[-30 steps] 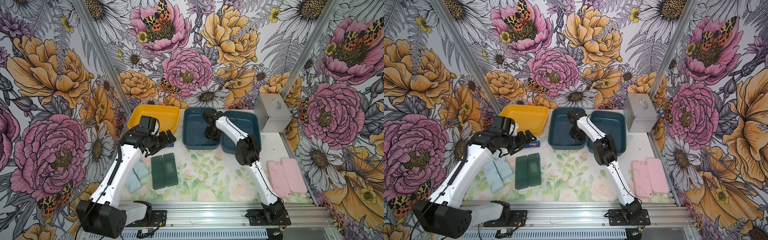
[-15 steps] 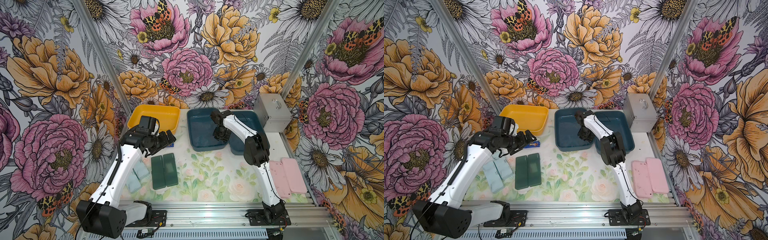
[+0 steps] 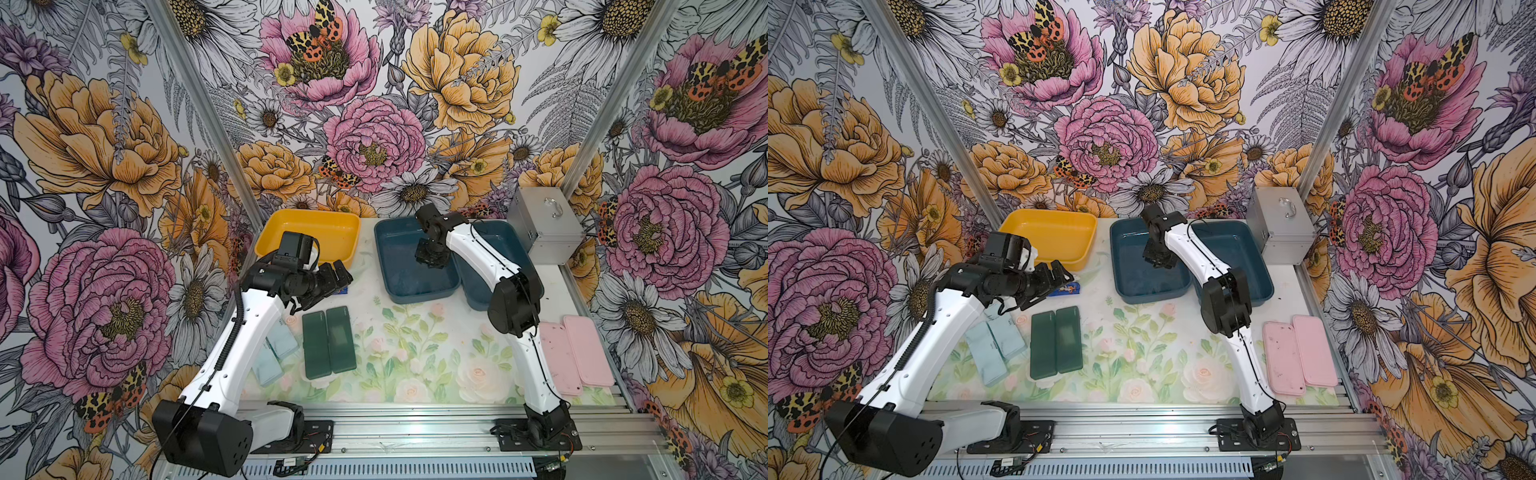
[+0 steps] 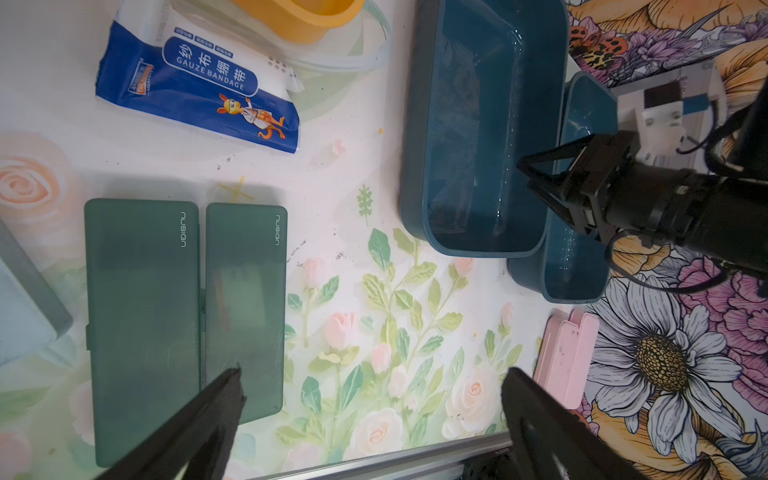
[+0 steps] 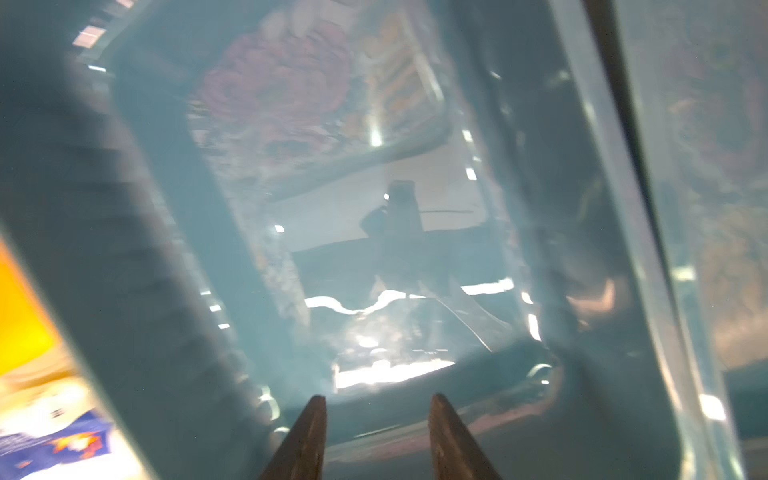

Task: Place the pencil cases by color into the storage box
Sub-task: Move the storage box to the center of the board.

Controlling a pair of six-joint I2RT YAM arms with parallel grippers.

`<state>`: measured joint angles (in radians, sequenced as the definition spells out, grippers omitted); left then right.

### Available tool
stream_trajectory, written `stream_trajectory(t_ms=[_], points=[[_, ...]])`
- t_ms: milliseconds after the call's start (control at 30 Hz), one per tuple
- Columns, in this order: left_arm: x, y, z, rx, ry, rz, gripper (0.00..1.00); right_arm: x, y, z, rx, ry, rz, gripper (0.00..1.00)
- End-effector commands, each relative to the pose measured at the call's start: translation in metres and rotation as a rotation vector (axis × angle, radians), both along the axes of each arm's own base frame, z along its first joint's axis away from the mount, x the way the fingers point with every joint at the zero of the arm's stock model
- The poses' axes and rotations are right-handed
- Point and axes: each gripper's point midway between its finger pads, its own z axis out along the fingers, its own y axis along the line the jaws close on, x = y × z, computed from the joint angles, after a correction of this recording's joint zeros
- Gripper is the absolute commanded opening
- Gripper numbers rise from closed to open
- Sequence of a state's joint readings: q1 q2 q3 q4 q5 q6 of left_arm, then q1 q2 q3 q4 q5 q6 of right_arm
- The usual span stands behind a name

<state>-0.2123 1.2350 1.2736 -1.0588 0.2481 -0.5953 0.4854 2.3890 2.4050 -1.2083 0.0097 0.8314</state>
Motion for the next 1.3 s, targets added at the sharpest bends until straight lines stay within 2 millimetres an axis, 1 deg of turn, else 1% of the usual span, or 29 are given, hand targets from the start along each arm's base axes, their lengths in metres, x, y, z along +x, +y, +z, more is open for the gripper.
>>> stream_trajectory(t_ms=[0, 67, 100, 233, 300, 367, 467, 533, 600, 700, 800, 867, 933, 1033, 1133, 1200, 1233, 1267], points=[[-0.01, -0.002, 0.004, -0.015, -0.012, -0.01, 0.99, 0.032, 0.012, -0.002, 0.033, -0.079, 0.002, 0.51], [-0.013, -0.002, 0.008, -0.027, -0.02, -0.002, 0.99, 0.048, 0.011, -0.009, 0.048, -0.096, -0.025, 0.55], [-0.015, -0.002, 0.011, -0.033, -0.029, 0.002, 0.99, 0.054, 0.008, -0.018, 0.049, -0.093, -0.045, 0.57], [-0.023, 0.002, 0.021, -0.046, -0.058, 0.03, 0.99, 0.076, -0.009, -0.041, 0.019, -0.109, -0.056, 0.58], [-0.026, 0.004, 0.023, -0.046, -0.066, 0.046, 0.99, 0.086, -0.015, -0.047, -0.003, -0.135, -0.032, 0.99], [-0.028, 0.007, 0.022, -0.042, -0.063, 0.065, 0.99, 0.094, -0.021, -0.05, -0.008, -0.157, -0.019, 0.99], [-0.031, 0.009, 0.019, -0.035, -0.055, 0.093, 0.99, 0.108, -0.031, -0.046, -0.023, -0.204, -0.018, 0.99], [-0.031, 0.01, 0.018, -0.028, -0.053, 0.105, 0.99, 0.116, -0.038, -0.043, -0.032, -0.234, -0.03, 0.99], [-0.029, 0.009, 0.016, -0.018, -0.046, 0.112, 0.99, 0.123, -0.046, -0.043, -0.022, -0.243, -0.057, 0.99], [-0.024, 0.005, 0.015, -0.002, -0.038, 0.111, 0.99, 0.129, -0.058, -0.041, -0.032, -0.257, -0.081, 0.99], [-0.018, 0.0, 0.015, 0.014, -0.034, 0.103, 0.99, 0.134, -0.064, -0.037, -0.028, -0.275, -0.092, 0.99], [-0.015, -0.003, 0.016, 0.022, -0.033, 0.095, 0.99, 0.136, -0.066, -0.036, -0.014, -0.278, -0.099, 0.99], [-0.011, -0.005, 0.016, 0.028, -0.033, 0.09, 0.99, 0.137, -0.064, -0.034, 0.003, -0.281, -0.095, 0.99], [-0.007, -0.005, 0.017, 0.04, -0.036, 0.086, 0.99, 0.14, -0.046, -0.012, 0.07, -0.329, -0.033, 0.99], [-0.003, 0.005, 0.018, 0.055, -0.048, 0.103, 0.99, 0.137, -0.021, 0.037, 0.127, -0.427, 0.062, 0.99], [-0.001, 0.017, 0.016, 0.049, -0.042, 0.131, 0.99, 0.128, -0.005, 0.074, 0.165, -0.48, 0.121, 0.99], [0.0, 0.023, 0.014, 0.043, -0.034, 0.144, 0.99, 0.119, 0.002, 0.094, 0.181, -0.504, 0.16, 0.99], [0.001, 0.027, 0.011, 0.035, -0.022, 0.147, 0.99, 0.108, 0.011, 0.11, 0.19, -0.516, 0.199, 0.99]])
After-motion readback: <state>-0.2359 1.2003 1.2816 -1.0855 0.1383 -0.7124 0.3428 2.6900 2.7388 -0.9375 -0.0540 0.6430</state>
